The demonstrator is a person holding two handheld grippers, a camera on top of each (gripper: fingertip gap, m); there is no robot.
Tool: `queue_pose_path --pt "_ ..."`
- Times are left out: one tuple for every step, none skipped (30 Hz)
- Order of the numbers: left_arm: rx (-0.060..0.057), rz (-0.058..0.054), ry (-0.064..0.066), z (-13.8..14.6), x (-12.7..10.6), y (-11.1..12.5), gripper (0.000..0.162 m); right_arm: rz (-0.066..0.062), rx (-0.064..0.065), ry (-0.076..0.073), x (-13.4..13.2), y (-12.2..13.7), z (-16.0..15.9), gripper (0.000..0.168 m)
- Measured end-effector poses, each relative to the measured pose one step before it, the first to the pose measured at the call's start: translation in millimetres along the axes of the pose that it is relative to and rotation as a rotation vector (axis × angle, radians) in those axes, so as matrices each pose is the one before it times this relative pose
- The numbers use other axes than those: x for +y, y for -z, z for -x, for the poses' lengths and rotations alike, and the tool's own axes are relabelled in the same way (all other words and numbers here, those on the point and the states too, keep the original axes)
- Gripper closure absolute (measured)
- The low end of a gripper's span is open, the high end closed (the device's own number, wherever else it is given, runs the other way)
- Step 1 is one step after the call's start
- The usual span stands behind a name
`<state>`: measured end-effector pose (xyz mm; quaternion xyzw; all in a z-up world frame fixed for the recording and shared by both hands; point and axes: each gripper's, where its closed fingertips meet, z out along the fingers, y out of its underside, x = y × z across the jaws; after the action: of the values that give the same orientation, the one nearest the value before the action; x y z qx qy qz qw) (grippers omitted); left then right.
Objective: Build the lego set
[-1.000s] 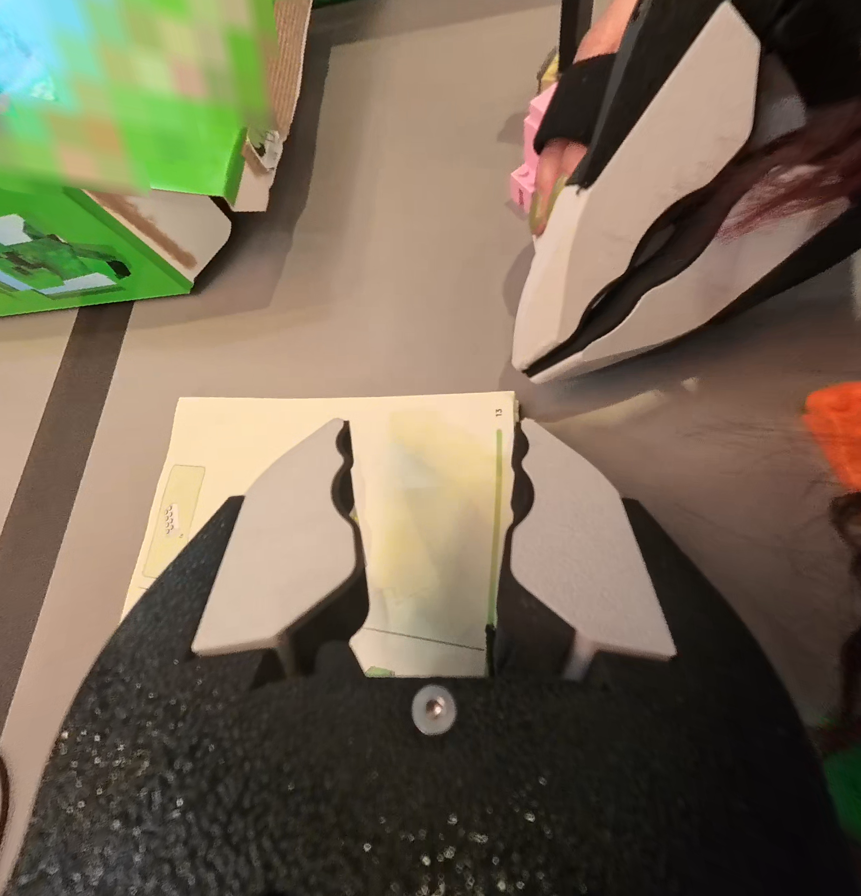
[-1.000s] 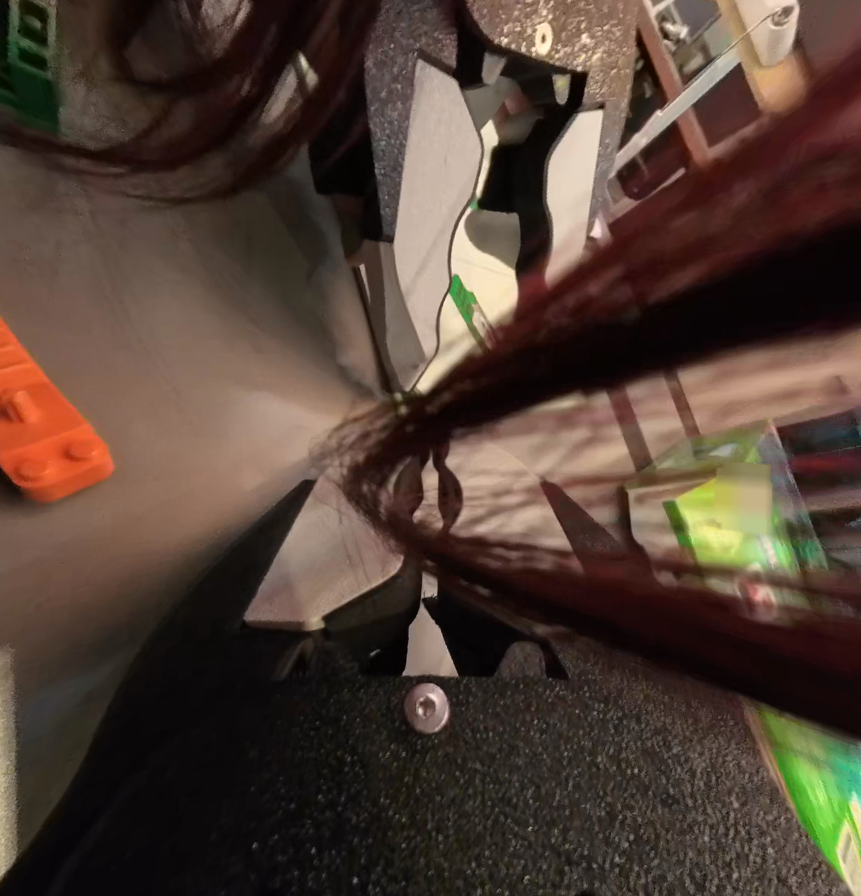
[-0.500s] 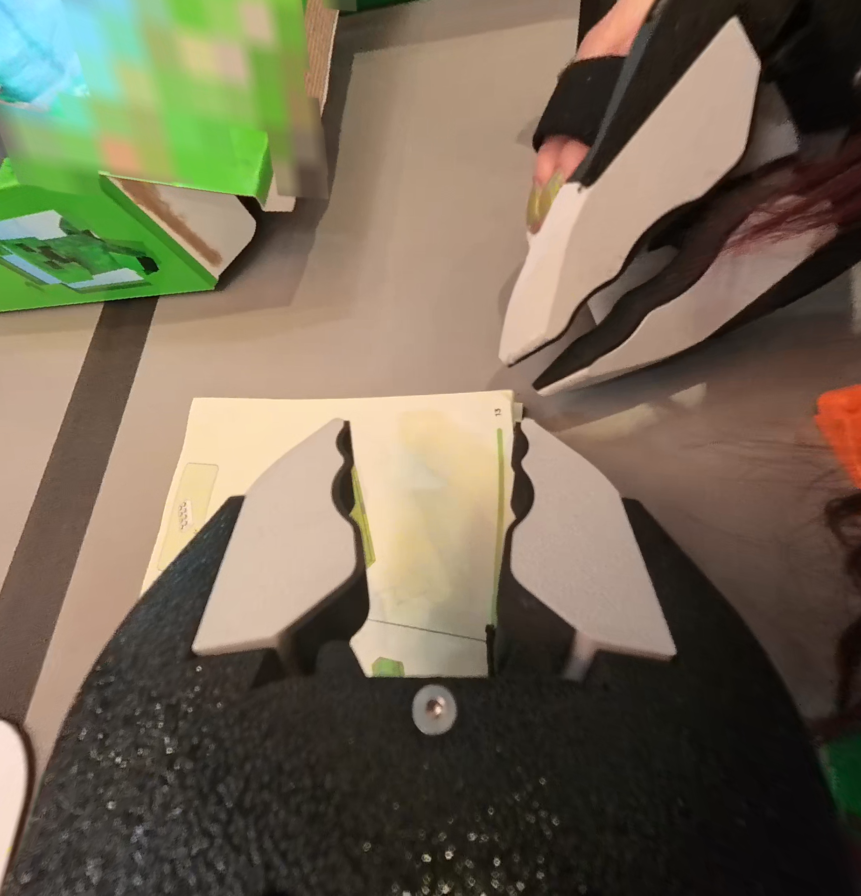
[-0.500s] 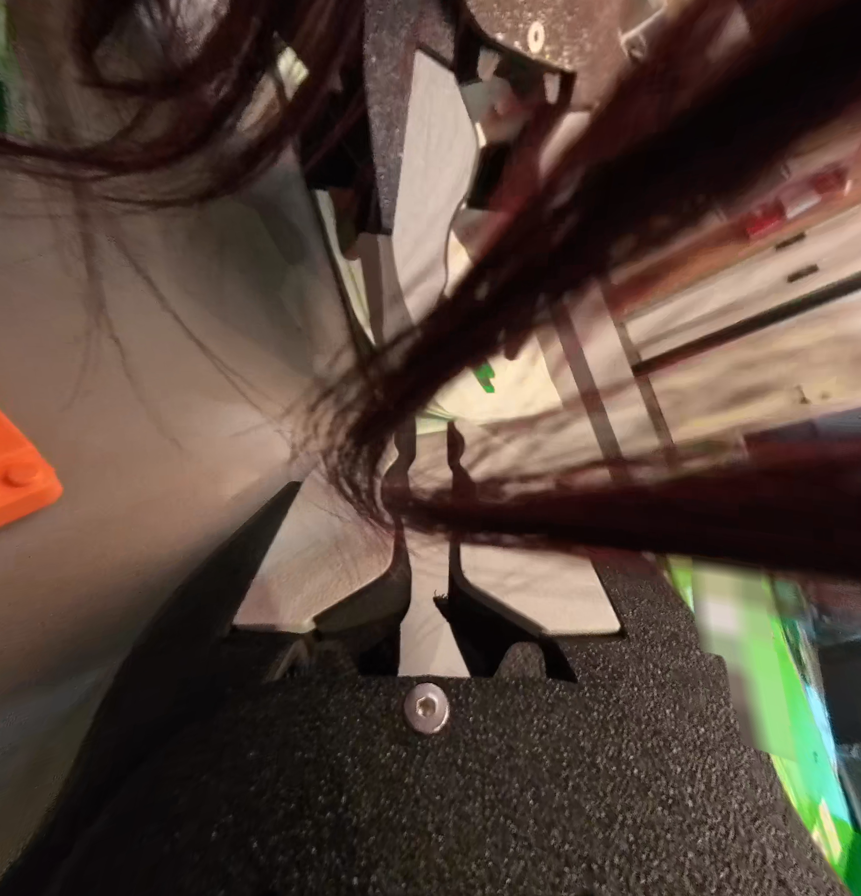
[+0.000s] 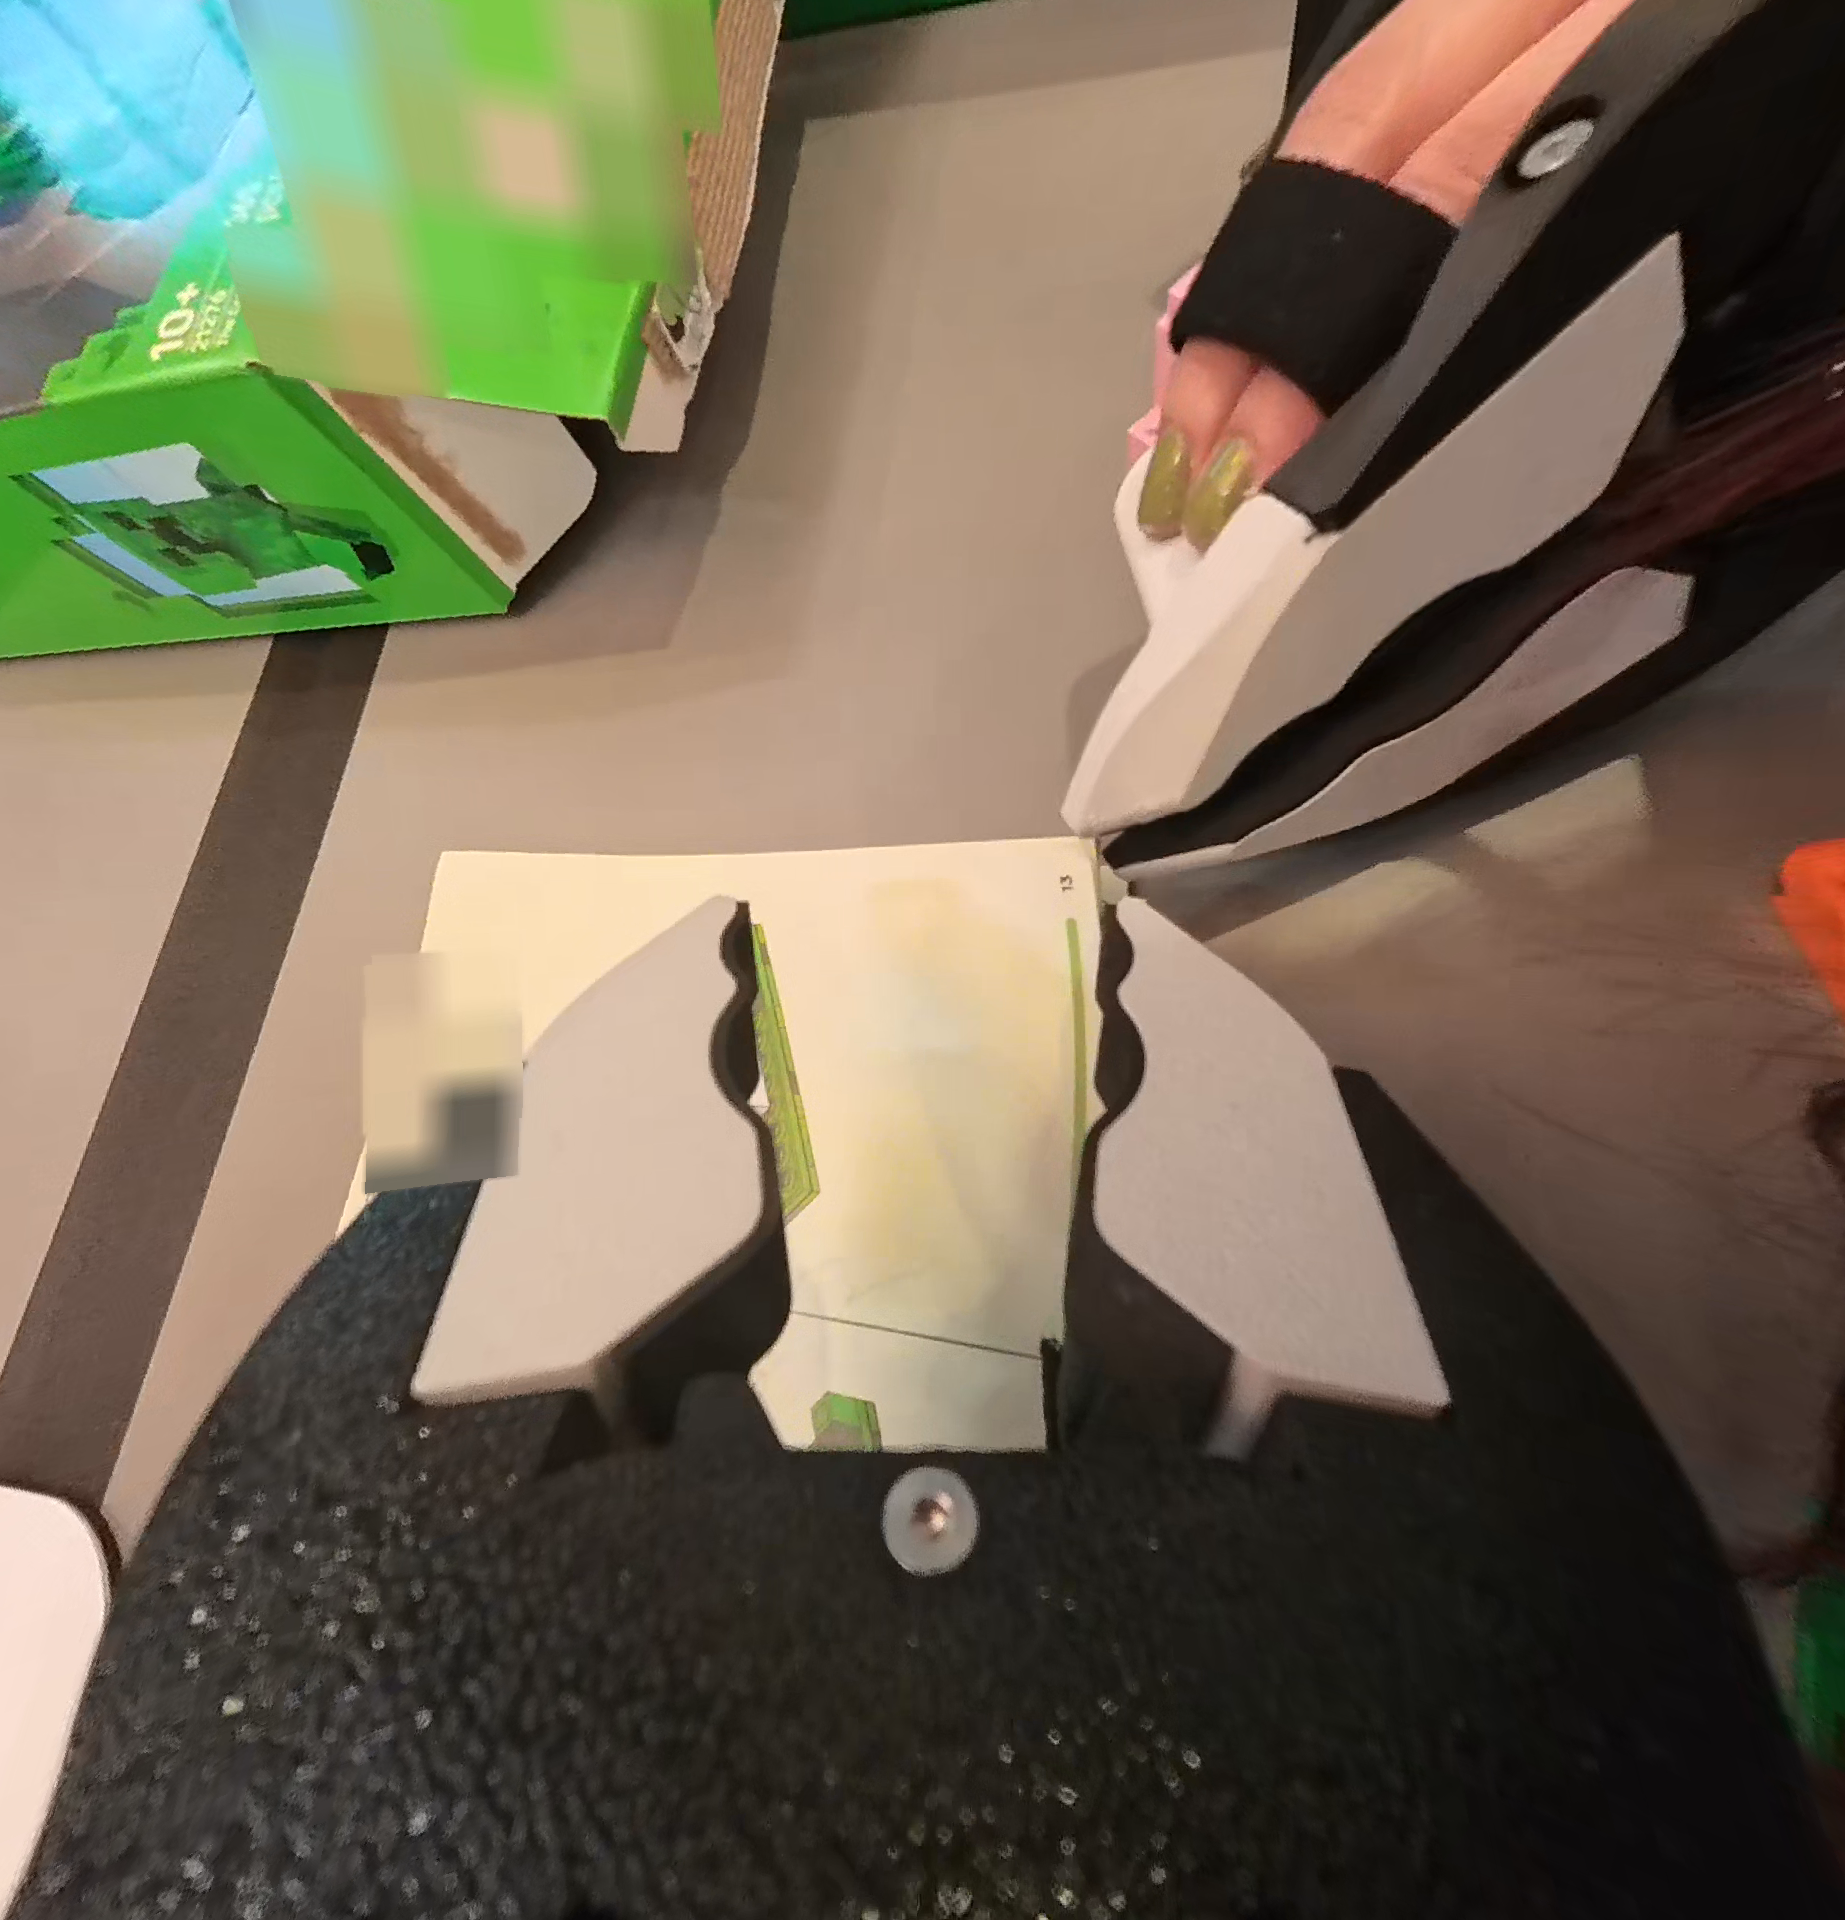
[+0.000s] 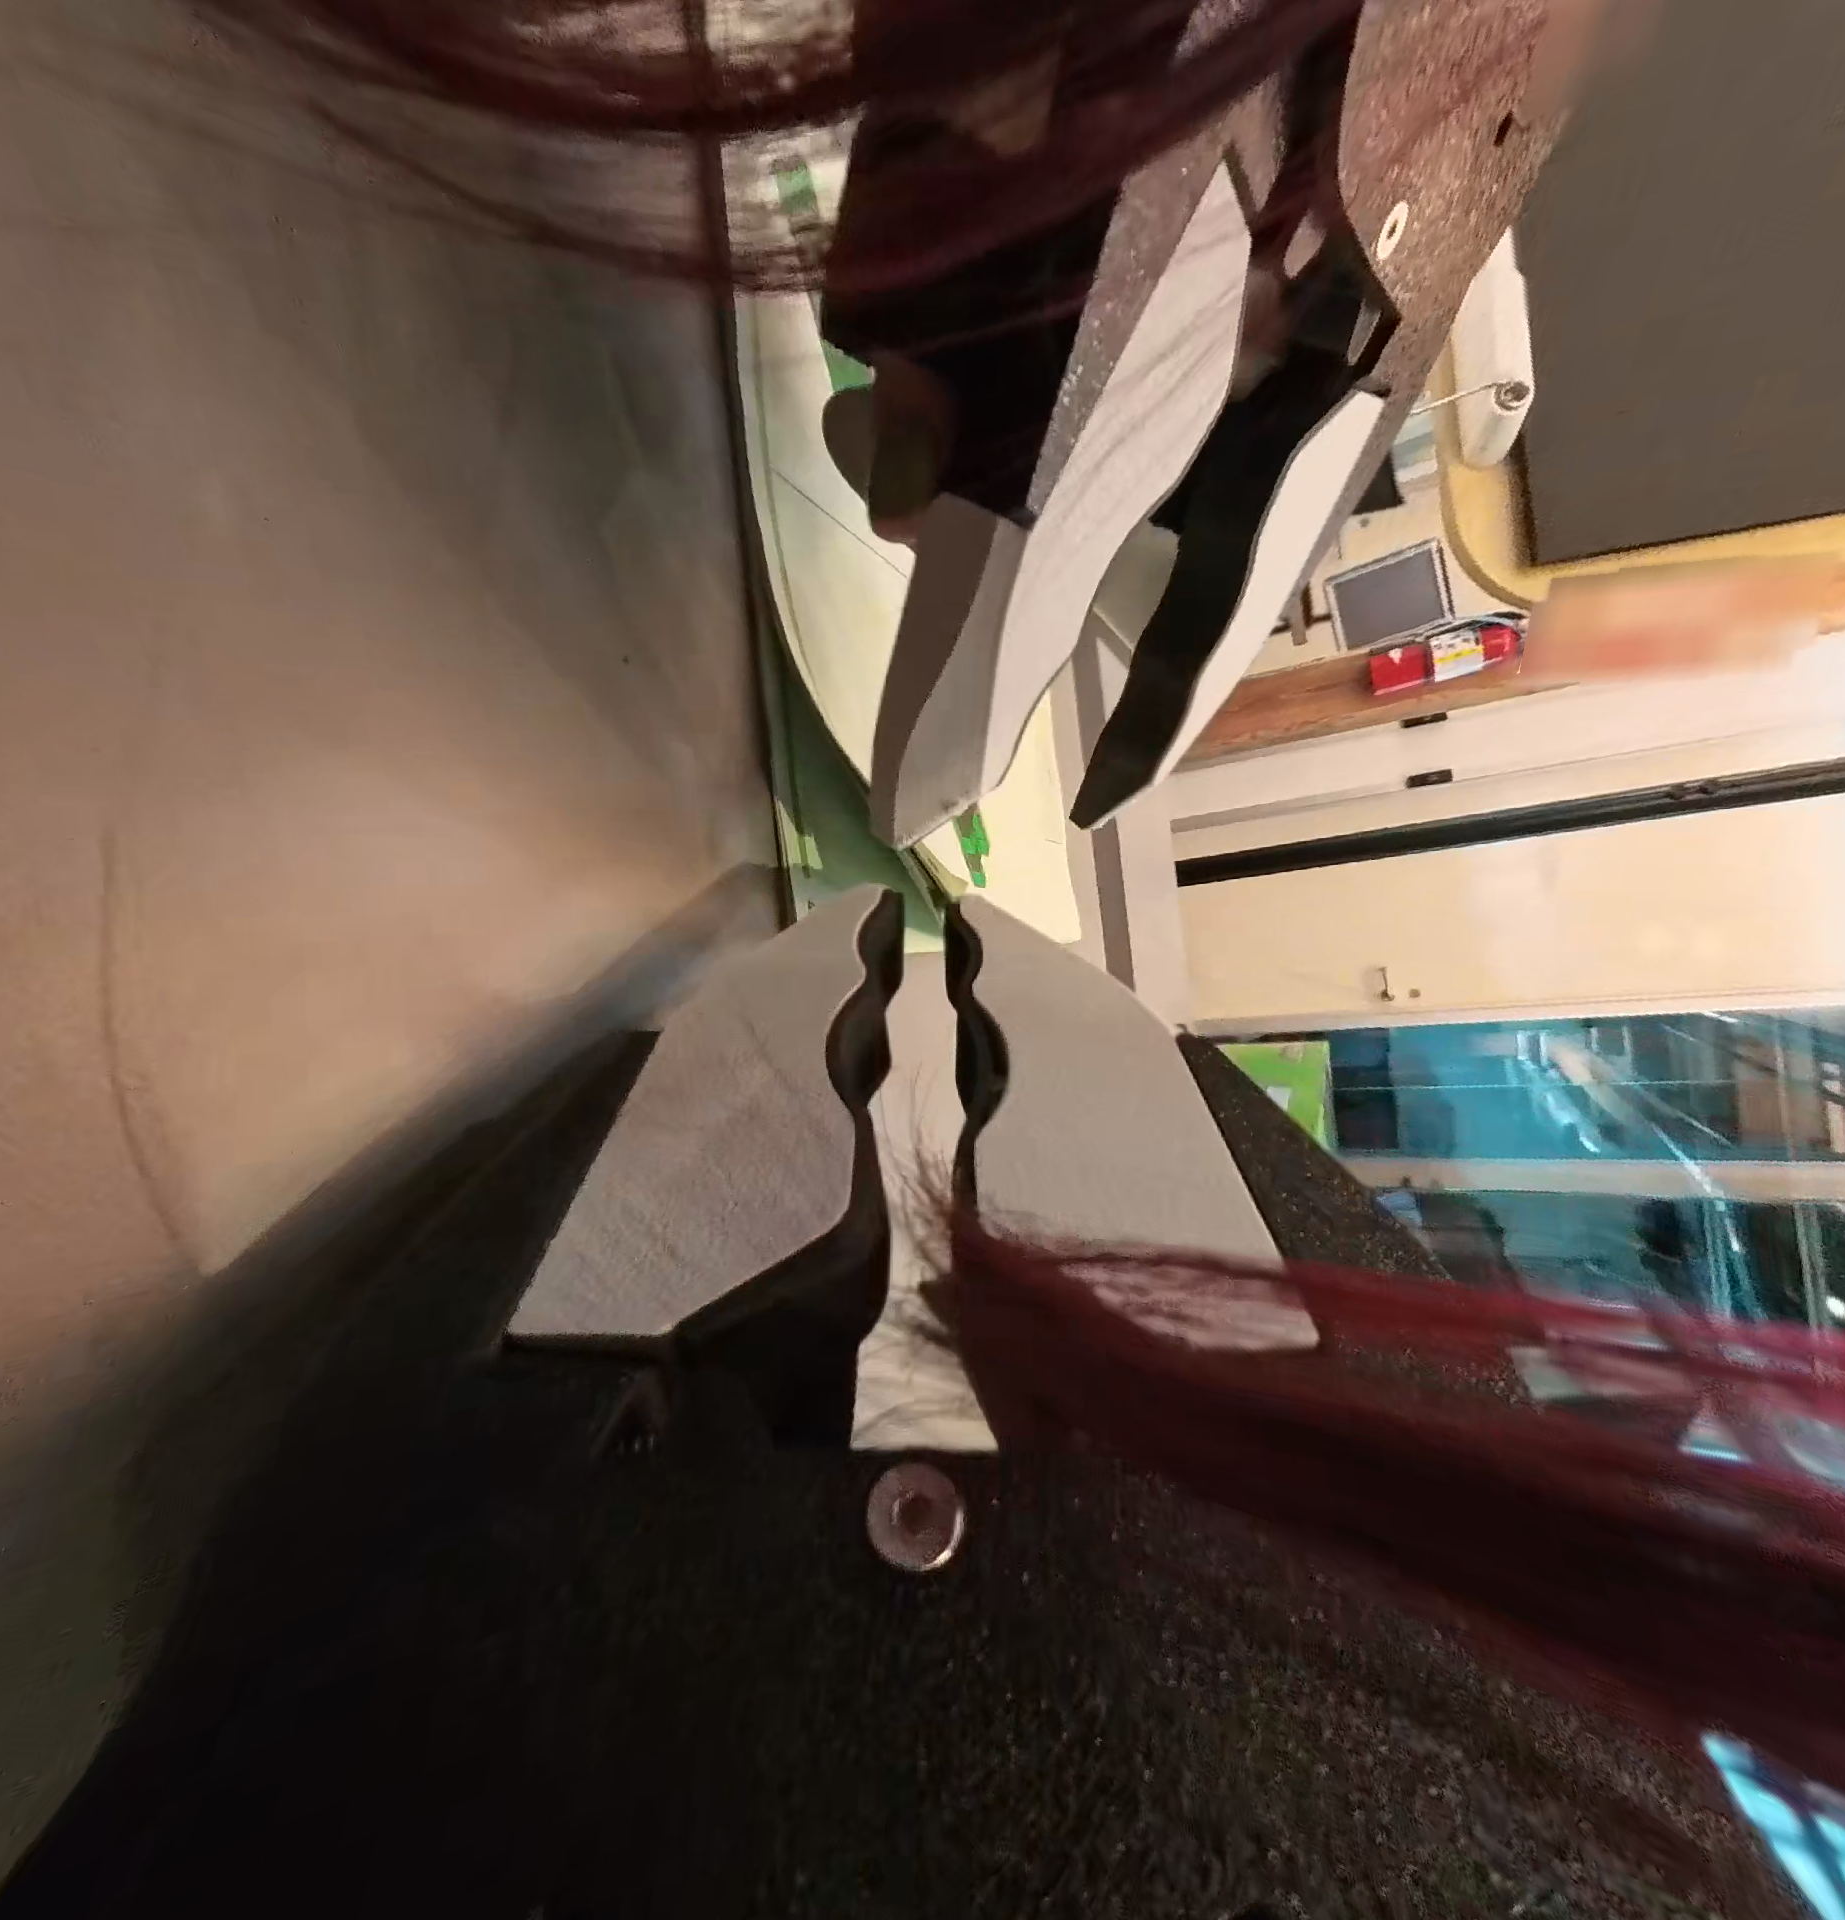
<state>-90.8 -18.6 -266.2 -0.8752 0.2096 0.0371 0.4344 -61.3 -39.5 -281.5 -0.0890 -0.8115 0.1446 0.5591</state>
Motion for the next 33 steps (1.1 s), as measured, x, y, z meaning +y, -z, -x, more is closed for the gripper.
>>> queue_pose_path --pt "-0.0002 0.0021 0.0000 0.19 0.21 0.01 0.098 0.0008 0.0072 0.0132 -0.26 -0.35 -0.53 0.162" --pt "-0.0008 0.0015 -0.0003 0.13 0.19 0.11 0.098 0.0010 0.0109 0.0138 0.02 -0.10 -1.08 0.164" --pt "-0.0013 0.0019 -0.0008 0.24 0.27 0.00 0.098 0.0025 0.0045 0.0114 0.41 -0.42 -0.31 0.165" --pt "-0.0010 0.0028 -0.0008 0.28 0.51 -0.13 0.098 0.0028 0.0022 0.0066 0.36 -0.68 -0.07 0.166" --pt "-0.0010 0.0028 -0.0003 0.25 0.54 -0.27 0.098 0.0023 0.0004 0.0037 -0.21 -1.27 -0.20 0.167" --pt "-0.0008 0.0018 0.0002 0.22 0.48 -0.11 0.098 0.0027 -0.0017 0.0024 -0.33 -1.10 0.03 0.167" --pt "0.0002 0.0003 0.0010 0.19 0.17 -0.09 0.098 0.0019 0.0005 0.0035 -0.38 -0.35 -0.18 0.167" --pt "0.0004 -0.0001 0.0016 0.12 0.03 0.09 0.098 0.0021 -0.0008 0.0063 -0.09 -1.90 -0.28 0.167" --pt "0.0001 0.0007 0.0014 0.32 0.12 0.08 0.099 0.0016 0.0012 0.0089 0.00 -0.26 0.25 0.167" --pt "-0.0007 0.0010 0.0010 0.44 0.14 0.24 0.099 0.0022 0.0025 0.0104 0.13 0.16 0.41 0.167" --pt "-0.0013 0.0005 0.0008 0.47 0.21 0.22 0.094 0.0038 0.0020 0.0112 0.67 -0.09 -0.02 0.167" --pt "-0.0009 0.0000 0.0008 0.44 0.06 0.24 0.098 0.0034 0.0005 0.0106 0.86 -0.44 0.25 0.167" --pt "0.0001 -0.0001 0.0012 0.29 0.07 0.10 0.099 0.0018 -0.0003 0.0098 0.47 -0.41 0.61 0.167" --pt "0.0007 0.0007 0.0011 0.19 0.25 0.09 0.098 0.0034 0.0016 0.0077 0.38 -0.39 0.12 0.167" --pt "0.0004 0.0014 0.0005 0.14 0.22 -0.10 0.098 0.0028 0.0014 0.0050 0.40 -0.28 -0.06 0.168" --pt "-0.0016 0.0013 0.0003 0.32 0.18 -0.11 0.100 0.0010 -0.0003 0.0008 0.71 -0.29 0.16 0.168" --pt "-0.0021 0.0017 0.0001 0.49 0.26 -0.07 0.099 0.0021 -0.0008 -0.0012 0.26 0.18 0.10 0.168" --pt "-0.0017 0.0013 -0.0003 0.37 0.15 0.03 0.099 0.0028 -0.0010 -0.0017 -0.08 -0.12 -0.08 0.168" --pt "-0.0027 -0.0007 -0.0002 0.53 -0.05 0.25 0.099 0.0010 -0.0025 -0.0004 -0.10 -0.35 0.04 0.168" --pt "-0.0018 -0.0023 0.0005 0.48 -0.29 0.21 0.100 0.0016 -0.0028 0.0005 0.36 -0.51 0.30 0.168" --pt "0.0002 -0.0037 0.0024 0.27 -0.41 0.27 0.100 0.0015 0.0015 0.0008 0.68 -0.46 -0.12 0.168" --pt "0.0023 -0.0044 0.0041 0.08 -0.48 0.16 0.100 0.0017 0.0004 0.0015 0.24 0.28 0.00 0.168" --pt "0.0035 -0.0027 0.0049 -0.08 -0.06 0.03 0.101 0.0008 0.0000 0.0006 0.24 0.28 0.22 0.168" --pt "0.0037 -0.0007 0.0055 0.03 0.14 -0.11 0.101 0.0012 0.0000 0.0009 0.01 0.06 0.29 0.168" --pt "0.0041 -0.0002 0.0050 -0.29 0.19 -0.30 0.102 0.0016 0.0009 0.0011 -0.05 0.22 0.12 0.168" --pt "0.0025 0.0005 0.0033 -0.18 0.35 -0.40 0.102 0.0010 0.0003 0.0014 0.13 -0.03 -0.18 0.168" --pt "0.0014 0.0016 0.0009 -0.17 0.46 -0.42 0.102 0.0006 -0.0005 0.0016 0.13 0.23 0.33 0.168" --pt "0.0024 0.0023 -0.0002 -0.37 0.42 -0.47 0.102 0.0006 -0.0004 0.0021 0.35 -0.26 0.17 0.168" --pt "0.0025 0.0010 -0.0004 -0.44 0.03 -0.16 0.102 0.0008 0.0015 0.0016 0.16 0.15 0.04 0.168" --pt "0.0021 -0.0024 -0.0010 -0.49 -0.46 0.07 0.103 -0.0002 0.0022 0.0026 0.23 0.84 0.74 0.168" --pt "0.0031 -0.0051 -0.0010 -0.53 -0.89 0.24 0.103 -0.0003 0.0008 0.0037 0.27 0.09 0.25 0.168" --pt "0.0046 -0.0071 0.0007 -0.83 -1.32 0.36 0.103 0.0000 0.0003 0.0032 0.28 0.14 0.26 0.168" --pt "0.0046 -0.0077 0.0029 -0.64 -1.19 0.30 0.103 0.0004 0.0016 0.0021 0.07 0.12 0.31 0.168"
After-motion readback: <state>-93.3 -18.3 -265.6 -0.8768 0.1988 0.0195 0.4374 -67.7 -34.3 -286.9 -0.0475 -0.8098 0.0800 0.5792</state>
